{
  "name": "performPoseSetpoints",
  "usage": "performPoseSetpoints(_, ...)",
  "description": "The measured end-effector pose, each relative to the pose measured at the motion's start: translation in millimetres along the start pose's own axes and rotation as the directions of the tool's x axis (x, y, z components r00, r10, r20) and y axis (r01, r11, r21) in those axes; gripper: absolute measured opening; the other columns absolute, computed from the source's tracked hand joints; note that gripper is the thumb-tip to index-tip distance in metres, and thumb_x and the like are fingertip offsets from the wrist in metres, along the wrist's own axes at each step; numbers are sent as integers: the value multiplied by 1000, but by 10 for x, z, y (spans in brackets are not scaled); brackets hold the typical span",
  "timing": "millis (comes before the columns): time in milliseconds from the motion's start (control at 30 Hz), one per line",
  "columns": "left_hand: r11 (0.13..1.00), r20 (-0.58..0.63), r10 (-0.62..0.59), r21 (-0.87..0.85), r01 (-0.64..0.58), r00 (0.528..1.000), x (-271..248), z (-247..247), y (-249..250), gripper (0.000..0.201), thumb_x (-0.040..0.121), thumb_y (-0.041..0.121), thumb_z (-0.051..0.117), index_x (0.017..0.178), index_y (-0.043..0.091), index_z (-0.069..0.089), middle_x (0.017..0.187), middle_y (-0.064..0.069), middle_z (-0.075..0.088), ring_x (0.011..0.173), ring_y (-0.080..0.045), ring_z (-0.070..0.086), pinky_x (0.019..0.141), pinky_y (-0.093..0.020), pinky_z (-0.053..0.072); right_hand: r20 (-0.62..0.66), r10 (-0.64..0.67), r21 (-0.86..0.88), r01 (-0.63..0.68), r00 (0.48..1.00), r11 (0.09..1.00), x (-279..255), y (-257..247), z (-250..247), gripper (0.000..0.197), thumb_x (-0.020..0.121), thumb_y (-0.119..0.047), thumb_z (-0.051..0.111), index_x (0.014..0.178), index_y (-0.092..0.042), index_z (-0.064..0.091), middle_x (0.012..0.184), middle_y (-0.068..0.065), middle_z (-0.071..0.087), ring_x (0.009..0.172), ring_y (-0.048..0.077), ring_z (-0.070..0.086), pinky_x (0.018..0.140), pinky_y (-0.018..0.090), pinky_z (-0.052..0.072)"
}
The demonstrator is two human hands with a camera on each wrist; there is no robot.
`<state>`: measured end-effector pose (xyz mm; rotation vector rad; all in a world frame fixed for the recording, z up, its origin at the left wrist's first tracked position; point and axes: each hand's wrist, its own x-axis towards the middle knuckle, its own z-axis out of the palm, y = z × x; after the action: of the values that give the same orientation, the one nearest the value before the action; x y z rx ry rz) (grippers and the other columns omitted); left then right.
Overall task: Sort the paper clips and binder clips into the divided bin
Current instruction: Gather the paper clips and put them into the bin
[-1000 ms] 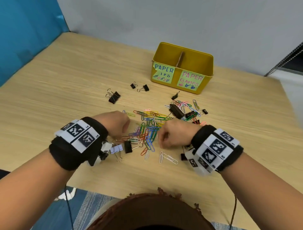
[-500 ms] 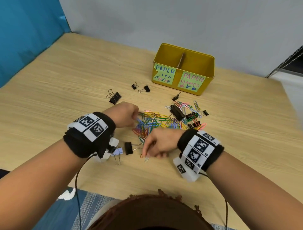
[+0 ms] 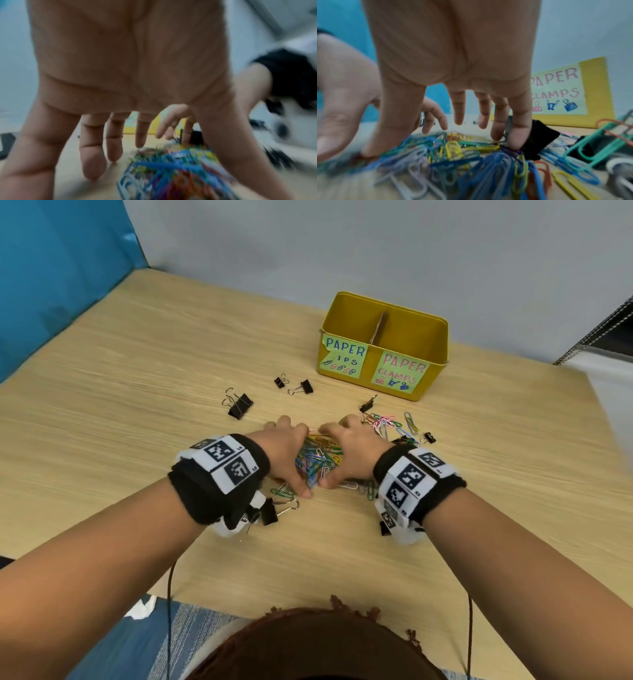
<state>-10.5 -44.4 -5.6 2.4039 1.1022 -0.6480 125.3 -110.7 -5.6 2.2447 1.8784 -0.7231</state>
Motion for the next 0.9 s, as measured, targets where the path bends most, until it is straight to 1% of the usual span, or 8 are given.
performPoseSetpoints(100, 1000, -16, 14, -1, -14, 1000, 68, -10, 73, 82, 63, 25, 83, 128, 10, 36, 125, -14, 45, 113, -30, 51, 86, -38, 48, 15, -25, -135, 27, 1000, 990, 76, -62, 58, 94, 62, -45, 80, 141, -22, 34, 131, 10, 39, 124, 32, 38, 97, 45, 44)
performPoseSetpoints(300, 994, -82, 27, -101, -35, 996, 145, -79, 46, 42, 75, 5, 70, 115, 7, 58, 115, -13, 62, 104, -27, 60, 71, -27, 42, -37, -52, 10, 52, 998, 999, 216, -19, -58, 37, 78, -20, 72, 115, -15, 64, 117, 8, 63, 108, 24, 58, 84, 27, 44)
performPoseSetpoints(367, 987, -97, 26, -154, -41, 995, 165, -111, 14, 35, 75, 4, 71, 109, 7, 63, 106, -11, 64, 88, -25, 62, 68, -27, 44, -37, 6, 175, 1, 999, 985, 250, 44, -100, 28, 81, -13, 70, 109, -15, 68, 103, 7, 66, 89, 22, 65, 71, 25, 49)
performPoseSetpoints(467, 921, -54, 18, -387, -37, 998, 239, -248, -93, 23, 73, -3, 72, 90, 11, 64, 94, -11, 63, 57, -20, 58, 67, -39, 57, 19, 114, 571, -104, 993, 814, 288, 180, -216, 25, 82, -2, 68, 106, -7, 68, 74, 4, 65, 45, 8, 59, 48, 17, 53)
performPoseSetpoints(533, 845, -50, 49, -530, -68, 998, 274, -417, -152, 21, 74, -8, 70, 75, 11, 60, 81, -12, 63, 60, -27, 60, 74, -50, 58, 13, 112, 737, -85, 994, 670, 304, 272, -377, 26, 81, 5, 66, 108, 0, 66, 70, 4, 64, 42, 7, 59, 49, 14, 54)
performPoseSetpoints(733, 537, -294, 53, -797, -275, 954, 454, -1176, -56, 27, 78, -17, 61, 71, 9, 55, 72, -10, 56, 60, -22, 61, 51, -24, 57, -186, 144, 922, 122, 972, 366, 403, 306, -1155, 26, 84, 13, 58, 75, -12, 58, 73, 6, 58, 37, 2, 61, 49, 14, 55)
performPoseSetpoints(833, 467, -454, -62, -800, -376, 889, 708, -1509, 85, 31, 76, -15, 64, 67, 13, 54, 67, -7, 54, 59, -21, 57, 57, -29, 58, -292, 262, 923, 199, 920, 330, 658, 297, -1463, 30, 85, 14, 55, 71, -12, 54, 69, 5, 53, 35, 2, 57, 42, 13, 52)
performPoseSetpoints(900, 501, -502, -125, -777, -382, 856, 878, -1597, 182, 28, 72, -9, 70, 67, 14, 55, 63, -4, 54, 54, -17, 56, 63, -34, 58, -332, 369, 900, 175, 868, 398, 883, 309, -1540, 25, 85, 11, 57, 73, -11, 58, 71, 6, 56, 46, 8, 57, 44, 16, 54)
